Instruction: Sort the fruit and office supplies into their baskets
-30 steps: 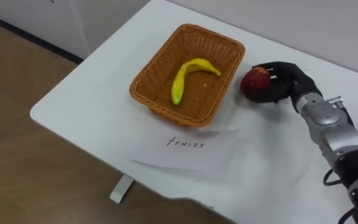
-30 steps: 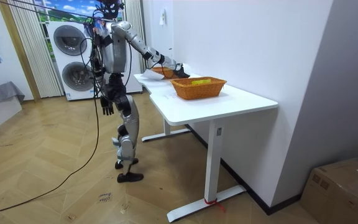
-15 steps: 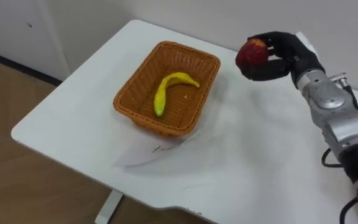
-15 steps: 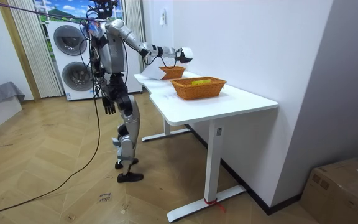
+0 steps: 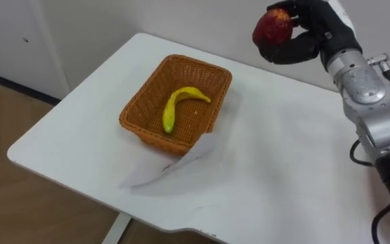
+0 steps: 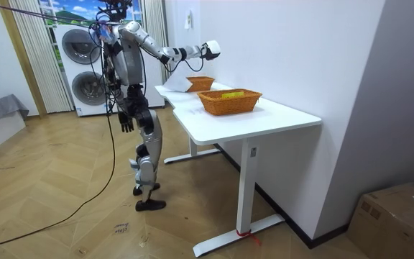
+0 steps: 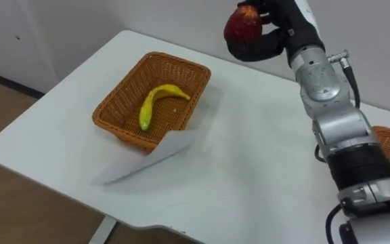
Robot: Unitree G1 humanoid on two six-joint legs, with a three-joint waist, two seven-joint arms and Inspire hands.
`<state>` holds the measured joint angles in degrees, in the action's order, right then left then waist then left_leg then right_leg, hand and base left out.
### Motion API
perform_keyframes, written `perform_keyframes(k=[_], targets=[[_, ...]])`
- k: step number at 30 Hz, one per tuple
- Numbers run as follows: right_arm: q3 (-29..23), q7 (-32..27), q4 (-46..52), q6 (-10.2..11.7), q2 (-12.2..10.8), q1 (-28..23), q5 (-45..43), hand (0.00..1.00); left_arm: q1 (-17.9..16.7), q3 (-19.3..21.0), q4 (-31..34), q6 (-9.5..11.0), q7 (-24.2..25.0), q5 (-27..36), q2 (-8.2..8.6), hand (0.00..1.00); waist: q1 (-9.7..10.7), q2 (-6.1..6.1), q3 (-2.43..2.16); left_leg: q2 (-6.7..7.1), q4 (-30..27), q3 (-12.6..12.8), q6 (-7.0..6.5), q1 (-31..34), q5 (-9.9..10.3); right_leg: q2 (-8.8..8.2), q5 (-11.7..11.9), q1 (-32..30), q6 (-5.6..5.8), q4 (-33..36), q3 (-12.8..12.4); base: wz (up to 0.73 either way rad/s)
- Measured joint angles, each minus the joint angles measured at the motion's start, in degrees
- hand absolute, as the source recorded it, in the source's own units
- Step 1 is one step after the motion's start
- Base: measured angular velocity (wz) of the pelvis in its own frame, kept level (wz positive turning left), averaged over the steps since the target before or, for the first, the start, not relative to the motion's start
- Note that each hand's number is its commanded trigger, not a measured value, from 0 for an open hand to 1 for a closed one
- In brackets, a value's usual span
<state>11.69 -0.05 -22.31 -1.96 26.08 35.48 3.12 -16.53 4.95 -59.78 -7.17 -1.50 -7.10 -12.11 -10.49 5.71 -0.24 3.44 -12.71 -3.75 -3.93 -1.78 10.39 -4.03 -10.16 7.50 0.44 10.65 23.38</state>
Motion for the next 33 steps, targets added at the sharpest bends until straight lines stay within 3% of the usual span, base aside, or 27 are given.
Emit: perform_keyframes(k=[6, 8, 11, 23, 29, 33], targets=[[1.4, 1.7, 3.3, -0.8, -0.8, -0.3, -2.0, 1.00, 0.4, -0.4, 0.1, -0.3, -0.1, 0.1, 0.00, 0.00, -1.1, 1.06, 0.22, 0.00, 0.1, -0.3, -0.01, -0.3, 0.0, 0.03, 0.0, 0.4, 0.04, -0.1, 0.3, 0.03], [3.0, 2.7, 6.5, -2.0, -0.9, -1.8, -6.3, 1.00, 0.4, -0.6, -0.2, -0.3, -0.1, 0.1, -0.17, 0.00, -2.4, 1.27, 0.44, -0.01, 0.1, -0.2, 0.01, -0.4, 0.1, 0.06, 0.0, 0.5, 0.06, -0.1, 0.2, 0.00], [4.2, 4.8, 10.3, -2.0, -1.7, -4.6, -11.8, 1.00, 0.3, -0.6, -1.0, -0.4, 1.0, 0.1, -0.20, 0.00, -3.7, 1.65, 0.45, 0.05, 0.1, -0.5, 0.00, -0.5, 0.1, 0.03, 0.0, 0.7, 0.06, 0.0, 0.5, 0.02], [13.0, 6.6, 9.1, -3.1, -1.8, -5.9, -13.7, 1.00, 0.1, -0.6, -2.2, -0.5, 2.1, 0.2, -0.60, 0.00, -9.1, 3.09, 0.92, 0.31, -0.2, -1.8, 0.07, 0.1, 0.1, 0.10, -0.2, 0.6, 0.24, -0.1, 0.5, 0.05], [13.7, 6.6, 4.3, -3.1, -1.9, -5.8, -13.8, 1.00, 0.1, -0.5, -2.1, -0.4, 2.3, -0.1, -0.58, 0.00, -11.5, 3.51, 1.15, 0.51, -0.3, -2.6, 0.05, 0.1, 0.1, 0.05, -0.1, 0.7, 0.24, -0.1, 0.8, 0.08], [13.8, 6.6, 2.2, -3.1, -1.9, -5.8, -14.0, 1.00, 0.0, -0.5, -2.1, -0.5, 2.8, -0.3, -0.60, 0.00, -11.9, 3.49, 1.25, 0.49, -0.3, -2.8, 0.07, 0.2, 0.1, 0.07, -0.2, 0.7, 0.25, -0.2, 1.0, 0.01]])
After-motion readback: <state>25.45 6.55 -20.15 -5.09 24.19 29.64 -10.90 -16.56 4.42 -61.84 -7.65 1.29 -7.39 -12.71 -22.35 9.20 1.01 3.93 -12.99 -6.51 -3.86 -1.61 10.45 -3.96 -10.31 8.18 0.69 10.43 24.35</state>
